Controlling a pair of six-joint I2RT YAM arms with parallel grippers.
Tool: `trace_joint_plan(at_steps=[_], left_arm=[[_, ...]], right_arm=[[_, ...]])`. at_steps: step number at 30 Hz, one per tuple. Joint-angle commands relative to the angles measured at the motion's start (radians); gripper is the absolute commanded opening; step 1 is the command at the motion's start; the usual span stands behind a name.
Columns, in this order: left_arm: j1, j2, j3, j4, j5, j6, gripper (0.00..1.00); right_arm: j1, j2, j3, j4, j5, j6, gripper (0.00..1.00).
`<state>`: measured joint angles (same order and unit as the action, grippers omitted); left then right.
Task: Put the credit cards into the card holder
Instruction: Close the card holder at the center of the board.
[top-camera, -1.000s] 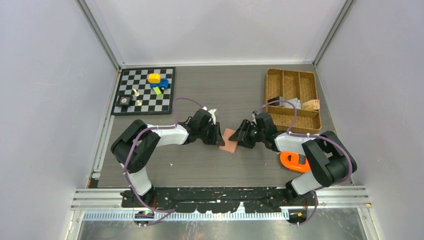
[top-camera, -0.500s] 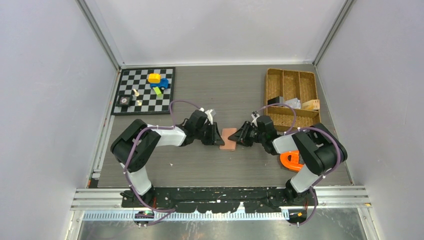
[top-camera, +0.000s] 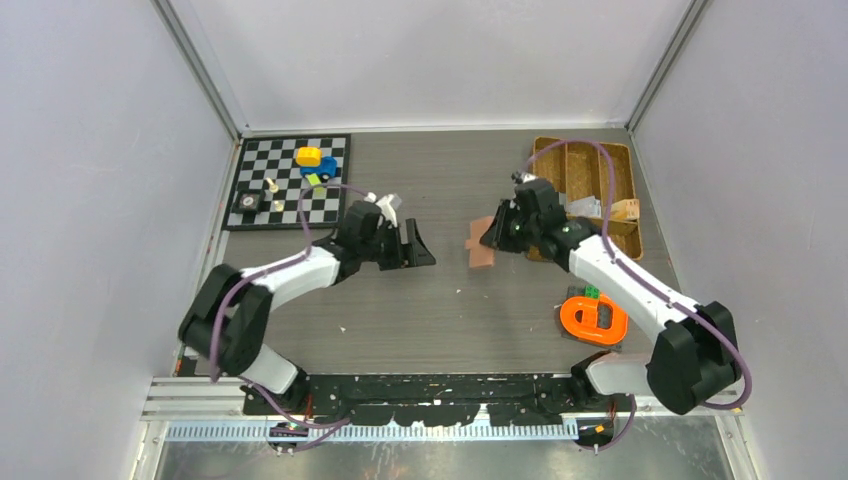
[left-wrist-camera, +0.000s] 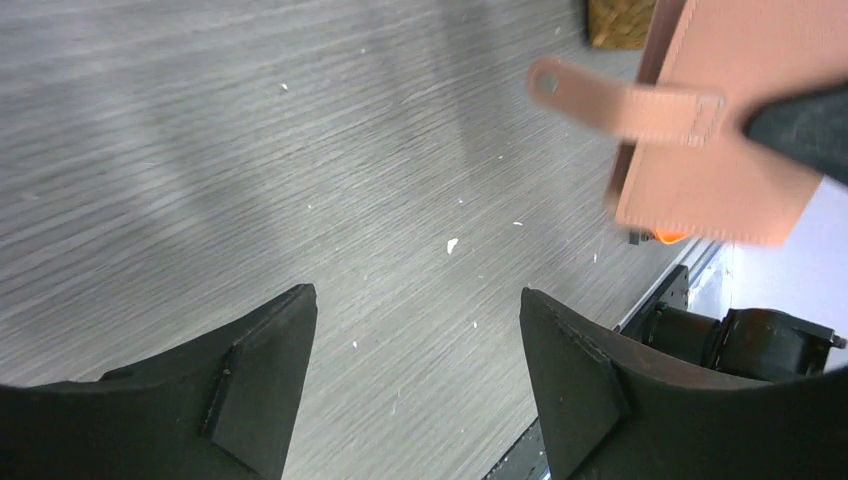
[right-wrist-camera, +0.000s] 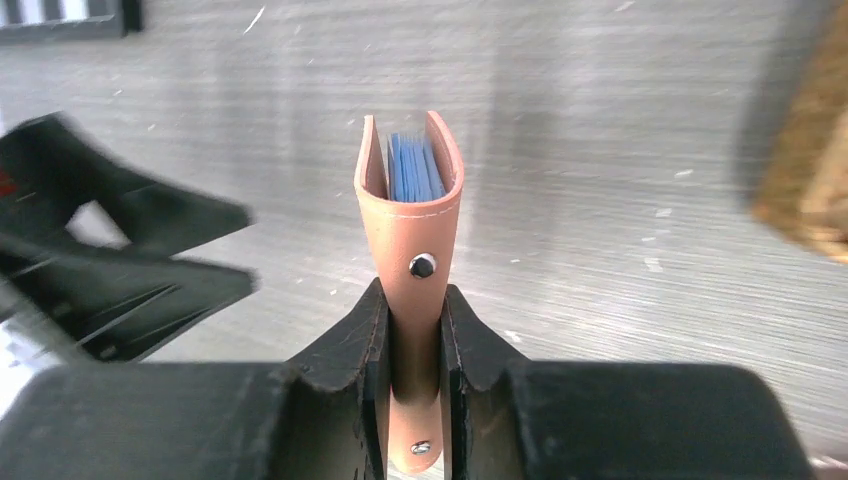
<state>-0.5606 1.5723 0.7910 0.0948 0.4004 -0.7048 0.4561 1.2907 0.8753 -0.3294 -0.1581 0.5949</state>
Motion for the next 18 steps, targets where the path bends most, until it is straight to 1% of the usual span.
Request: trace_joint_plan(at_steps=[1, 4, 7, 9, 13, 14, 16, 18], left_arm=[[0.035, -0.186, 0.005, -0.214, -0.052, 0.098, 0.77], [0.070, -0.254, -0.003, -0.283, -0.047, 0.108, 0.79], [0.087, -0.298, -0.006, -0.334, -0.044, 0.119, 0.79], [0.092, -0.321, -0.012, -0.348, -0.041, 0.122, 0.79], [0.099, -0.351, -0.035, -0.366, -0.037, 0.128, 0.79], [0.101, -0.356, -0.040, -0.374, -0.038, 0.130, 0.79], [0.103, -0.371, -0.056, -0.389, -0.042, 0.132, 0.79], [0.109, -0.394, -0.076, -0.397, -0.048, 0.131, 0.79]], right_arm=[[0.016, 0.037, 0.222, -0.498, 0.306, -0.170, 0.01], [0.091, 0.114, 0.328, -0.656, 0.481, -0.159, 0.01], [0.188, 0.205, 0.412, -0.777, 0.644, -0.094, 0.01], [0.230, 0.274, 0.458, -0.832, 0.682, -0.045, 0.01], [0.294, 0.418, 0.526, -0.854, 0.693, 0.019, 0.02], [0.312, 0.456, 0.546, -0.859, 0.695, 0.032, 0.04], [0.343, 0.538, 0.593, -0.870, 0.692, 0.054, 0.13], [0.373, 0.610, 0.645, -0.878, 0.692, 0.072, 0.28]])
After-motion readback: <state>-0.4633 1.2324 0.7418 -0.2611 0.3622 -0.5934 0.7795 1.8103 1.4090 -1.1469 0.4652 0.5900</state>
